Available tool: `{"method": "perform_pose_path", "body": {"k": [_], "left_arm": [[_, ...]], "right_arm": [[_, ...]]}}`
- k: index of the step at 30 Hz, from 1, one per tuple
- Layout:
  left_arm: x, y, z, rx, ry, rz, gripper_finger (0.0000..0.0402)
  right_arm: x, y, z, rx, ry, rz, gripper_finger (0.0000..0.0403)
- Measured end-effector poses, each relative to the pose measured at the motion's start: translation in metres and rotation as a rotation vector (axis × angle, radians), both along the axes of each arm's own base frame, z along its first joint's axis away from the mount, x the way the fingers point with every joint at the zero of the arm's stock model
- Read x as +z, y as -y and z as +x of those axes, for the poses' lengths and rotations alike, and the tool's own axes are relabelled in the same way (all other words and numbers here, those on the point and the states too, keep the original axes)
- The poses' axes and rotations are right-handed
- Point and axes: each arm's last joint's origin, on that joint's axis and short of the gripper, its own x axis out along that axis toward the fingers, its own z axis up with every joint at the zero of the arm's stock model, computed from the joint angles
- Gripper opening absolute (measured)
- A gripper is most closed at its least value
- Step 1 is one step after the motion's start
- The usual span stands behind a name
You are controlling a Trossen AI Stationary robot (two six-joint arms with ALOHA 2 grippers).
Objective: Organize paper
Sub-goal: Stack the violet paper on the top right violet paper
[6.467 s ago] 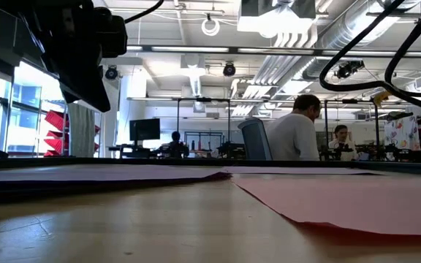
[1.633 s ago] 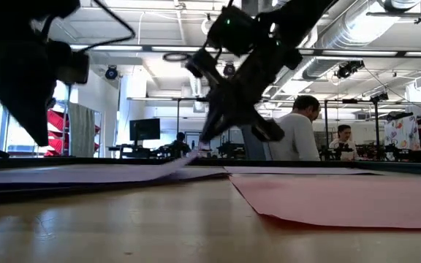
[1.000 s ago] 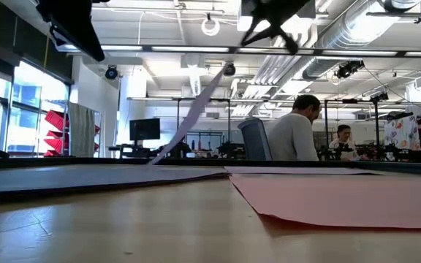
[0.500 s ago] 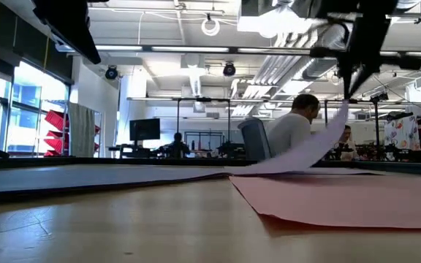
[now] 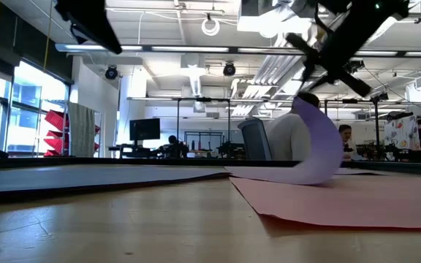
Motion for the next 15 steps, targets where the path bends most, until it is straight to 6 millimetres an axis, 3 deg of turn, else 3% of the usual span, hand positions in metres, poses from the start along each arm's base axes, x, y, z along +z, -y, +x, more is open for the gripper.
{"method": "perform_pose_path", "body": {"k": [3, 8, 11, 15], "left_arm": [[0.008, -0.011, 0.009, 0.01, 0.086, 0.059, 0.0], [0.023, -0.041, 0.023, 0.073, 0.236, 0.159, 0.0011], [0.026, -0.065, 0.026, 0.081, 0.277, 0.111, 0.0036], [0.027, -0.093, 0.033, -0.058, 0.318, 0.119, 0.0082]], "right_arm": [[0.021, 0.002, 0.001, 0.105, 0.124, -0.103, 0.0], [0.041, 0.002, -0.008, 0.276, 0.174, -0.261, 0.0], [0.05, -0.002, -0.014, 0.388, 0.212, -0.295, 0.0], [0.056, -0.007, -0.017, 0.572, 0.259, -0.327, 0.0]]}}
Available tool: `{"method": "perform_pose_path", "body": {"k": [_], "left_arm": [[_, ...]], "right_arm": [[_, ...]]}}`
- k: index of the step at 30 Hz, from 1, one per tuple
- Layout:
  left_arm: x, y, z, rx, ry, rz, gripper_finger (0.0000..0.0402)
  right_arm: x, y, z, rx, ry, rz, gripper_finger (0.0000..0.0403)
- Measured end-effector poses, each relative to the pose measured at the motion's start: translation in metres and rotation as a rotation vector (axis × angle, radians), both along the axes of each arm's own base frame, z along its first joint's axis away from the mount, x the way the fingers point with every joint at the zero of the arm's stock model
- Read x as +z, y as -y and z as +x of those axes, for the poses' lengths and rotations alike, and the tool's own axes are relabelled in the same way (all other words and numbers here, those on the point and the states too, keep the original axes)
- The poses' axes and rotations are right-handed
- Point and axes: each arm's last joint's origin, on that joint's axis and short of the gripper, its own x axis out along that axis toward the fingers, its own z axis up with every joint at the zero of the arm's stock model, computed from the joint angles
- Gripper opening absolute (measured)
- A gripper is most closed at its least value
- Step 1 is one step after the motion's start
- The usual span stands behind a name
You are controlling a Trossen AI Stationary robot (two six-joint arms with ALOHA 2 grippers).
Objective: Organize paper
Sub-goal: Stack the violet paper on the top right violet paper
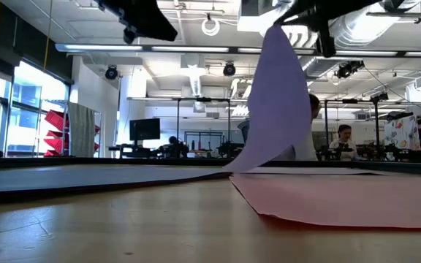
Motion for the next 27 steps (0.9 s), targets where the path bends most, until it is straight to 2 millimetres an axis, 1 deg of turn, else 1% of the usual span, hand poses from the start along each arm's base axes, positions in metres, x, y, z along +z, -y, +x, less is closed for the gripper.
{"method": "perform_pose_path", "body": {"k": [3, 5, 9, 12, 14, 18, 23, 27], "left_arm": [[0.001, -0.015, 0.01, -0.162, 0.073, 0.028, 0.0118], [0.0, -0.021, 0.017, -0.249, 0.118, 0.055, 0.014], [-0.009, -0.024, 0.035, -0.334, 0.153, 0.128, 0.0174], [-0.015, -0.021, 0.046, -0.379, 0.171, 0.174, 0.0194], [-0.02, -0.016, 0.051, -0.412, 0.155, 0.214, 0.0206], [-0.028, -0.006, 0.059, -0.425, 0.113, 0.291, 0.0228], [-0.046, 0.006, 0.073, -0.477, 0.038, 0.409, 0.0253], [-0.061, 0.017, 0.083, -0.515, -0.029, 0.502, 0.0263]], "right_arm": [[0.0, -0.003, 0.001, 0.096, 0.01, 0.016, 0.0], [-0.001, -0.004, 0.004, 0.157, 0.01, 0.027, 0.0], [-0.006, -0.006, 0.007, 0.232, -0.018, 0.053, 0.0], [-0.013, -0.006, 0.014, 0.264, -0.052, 0.07, 0.0], [-0.02, -0.006, 0.02, 0.294, -0.088, 0.089, 0.0], [-0.036, -0.006, 0.034, 0.348, -0.153, 0.122, 0.0], [-0.053, -0.008, 0.047, 0.398, -0.209, 0.141, 0.0], [-0.06, -0.009, 0.055, 0.426, -0.209, 0.149, 0.0]]}}
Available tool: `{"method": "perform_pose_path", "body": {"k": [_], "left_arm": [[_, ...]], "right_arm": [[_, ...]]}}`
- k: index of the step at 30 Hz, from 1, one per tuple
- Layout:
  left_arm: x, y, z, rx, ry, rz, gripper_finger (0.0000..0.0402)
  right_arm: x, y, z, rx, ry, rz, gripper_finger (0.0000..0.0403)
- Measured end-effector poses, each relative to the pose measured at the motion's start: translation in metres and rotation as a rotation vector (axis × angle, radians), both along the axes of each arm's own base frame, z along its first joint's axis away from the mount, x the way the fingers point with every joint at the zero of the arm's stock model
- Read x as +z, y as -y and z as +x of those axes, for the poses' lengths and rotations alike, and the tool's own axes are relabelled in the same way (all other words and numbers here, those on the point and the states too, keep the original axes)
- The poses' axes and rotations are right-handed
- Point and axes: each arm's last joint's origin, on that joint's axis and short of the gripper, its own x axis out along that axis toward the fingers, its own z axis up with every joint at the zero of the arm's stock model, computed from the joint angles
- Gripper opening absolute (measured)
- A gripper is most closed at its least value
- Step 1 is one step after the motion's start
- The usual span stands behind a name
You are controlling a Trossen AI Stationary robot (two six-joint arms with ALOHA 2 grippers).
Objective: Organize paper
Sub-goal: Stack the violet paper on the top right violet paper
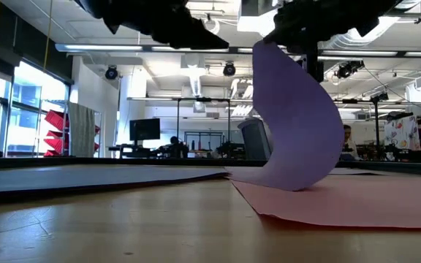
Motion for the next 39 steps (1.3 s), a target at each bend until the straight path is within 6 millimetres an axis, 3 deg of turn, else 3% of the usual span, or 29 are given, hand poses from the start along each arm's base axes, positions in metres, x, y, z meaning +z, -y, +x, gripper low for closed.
{"method": "perform_pose_path", "body": {"k": [9, 17, 24, 29, 35, 39], "left_arm": [[-0.005, 0.025, 0.011, -0.023, 0.047, 0.122, 0.0265], [-0.006, 0.027, 0.011, -0.033, 0.041, 0.127, 0.0264], [-0.009, 0.029, 0.01, -0.073, 0.003, 0.079, 0.0243], [-0.012, 0.033, 0.008, -0.062, -0.031, 0.058, 0.0178], [-0.015, 0.039, 0.006, -0.001, -0.077, 0.015, 0.0027], [-0.015, 0.04, 0.002, 0.113, -0.11, -0.051, 0.0005]], "right_arm": [[0.017, 0.001, 0.022, 0.064, 0.011, -0.055, 0.0], [0.016, 0.001, 0.047, 0.165, -0.065, -0.085, 0.0], [0.031, 0.002, 0.064, 0.219, -0.04, -0.143, 0.0], [0.04, 0.002, 0.067, 0.207, -0.024, -0.179, 0.0], [0.041, 0.0, 0.067, 0.171, -0.027, -0.213, 0.0], [0.041, -0.002, 0.068, 0.124, -0.037, -0.248, 0.0]]}}
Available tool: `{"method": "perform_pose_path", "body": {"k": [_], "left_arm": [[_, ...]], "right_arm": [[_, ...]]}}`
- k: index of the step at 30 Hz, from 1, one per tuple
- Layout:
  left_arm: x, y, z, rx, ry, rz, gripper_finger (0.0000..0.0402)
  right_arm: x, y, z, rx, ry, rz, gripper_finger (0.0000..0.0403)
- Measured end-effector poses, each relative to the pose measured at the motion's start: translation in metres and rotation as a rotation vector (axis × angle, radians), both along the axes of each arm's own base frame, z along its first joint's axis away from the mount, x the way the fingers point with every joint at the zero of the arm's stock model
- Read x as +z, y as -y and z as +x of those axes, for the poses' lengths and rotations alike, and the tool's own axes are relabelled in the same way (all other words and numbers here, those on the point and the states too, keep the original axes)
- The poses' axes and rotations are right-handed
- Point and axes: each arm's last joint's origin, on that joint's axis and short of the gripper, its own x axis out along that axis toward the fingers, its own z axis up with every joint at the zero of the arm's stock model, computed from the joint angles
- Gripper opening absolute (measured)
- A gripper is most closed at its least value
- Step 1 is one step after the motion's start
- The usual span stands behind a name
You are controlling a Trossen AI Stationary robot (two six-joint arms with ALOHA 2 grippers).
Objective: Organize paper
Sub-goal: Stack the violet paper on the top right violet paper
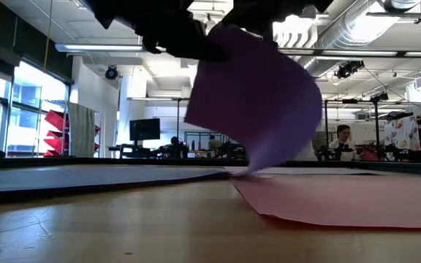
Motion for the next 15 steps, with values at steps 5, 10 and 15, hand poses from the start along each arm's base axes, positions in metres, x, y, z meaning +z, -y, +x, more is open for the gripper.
{"method": "perform_pose_path", "body": {"k": [5, 10, 15], "left_arm": [[-0.001, -0.008, -0.009, 0.192, -0.06, -0.17, 0.0], [0.001, -0.014, -0.012, 0.262, -0.055, -0.254, 0.0], [0.001, -0.018, -0.012, 0.287, -0.05, -0.288, 0.0]], "right_arm": [[0.006, 0.002, -0.004, -0.084, 0.003, -0.022, 0.0014], [0.028, 0.003, -0.02, -0.157, 0.06, -0.051, 0.008], [0.054, -0.004, -0.055, -0.25, 0.072, -0.119, 0.0147]]}}
